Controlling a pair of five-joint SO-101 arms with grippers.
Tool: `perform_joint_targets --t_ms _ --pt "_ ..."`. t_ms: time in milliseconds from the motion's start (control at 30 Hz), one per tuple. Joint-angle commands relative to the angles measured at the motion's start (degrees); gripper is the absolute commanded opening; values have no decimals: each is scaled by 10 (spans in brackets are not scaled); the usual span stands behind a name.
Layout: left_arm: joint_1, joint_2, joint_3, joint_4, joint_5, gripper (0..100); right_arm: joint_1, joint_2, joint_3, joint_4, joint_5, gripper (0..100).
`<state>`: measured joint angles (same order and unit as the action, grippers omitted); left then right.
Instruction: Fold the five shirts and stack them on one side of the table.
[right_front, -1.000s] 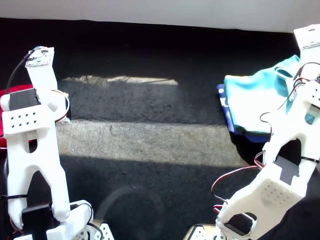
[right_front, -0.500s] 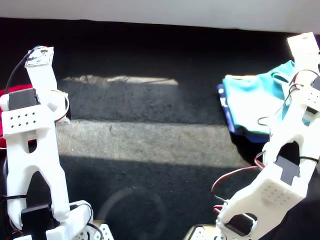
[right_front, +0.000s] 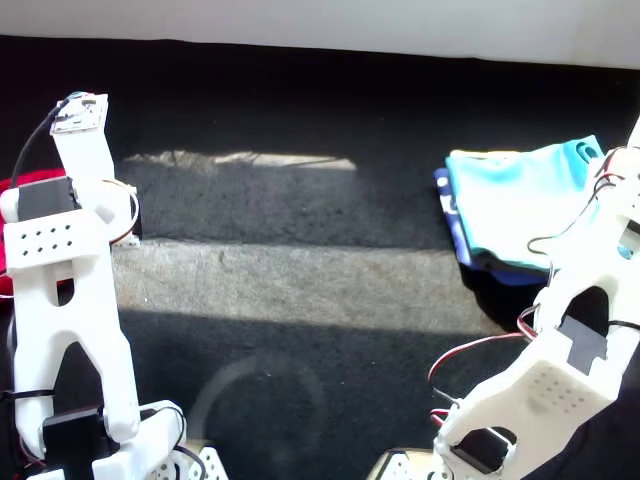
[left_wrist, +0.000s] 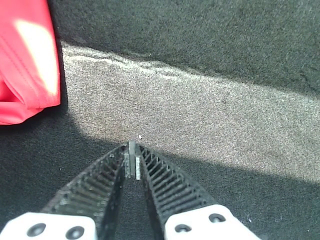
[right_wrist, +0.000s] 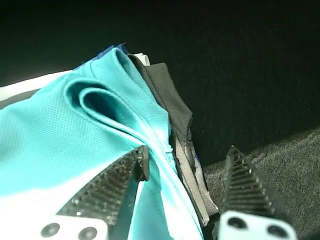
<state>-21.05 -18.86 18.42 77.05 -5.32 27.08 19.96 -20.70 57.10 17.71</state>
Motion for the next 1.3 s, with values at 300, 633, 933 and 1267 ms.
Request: perform_joint_targets --t_ms 300,633,933,1267 --pt "-4 -22 -1 -5 -3 13 -80 -4 -101 -9 -24 7" --pt "-4 -22 -1 -6 -3 13 -35 114 -70 -115 -24 7" --pt "-4 -21 -1 -3 -4 13 -9 150 -70 -197 -27 7" --pt "-5 -24 -1 -3 -4 13 -9 102 -139 -133 -122 7"
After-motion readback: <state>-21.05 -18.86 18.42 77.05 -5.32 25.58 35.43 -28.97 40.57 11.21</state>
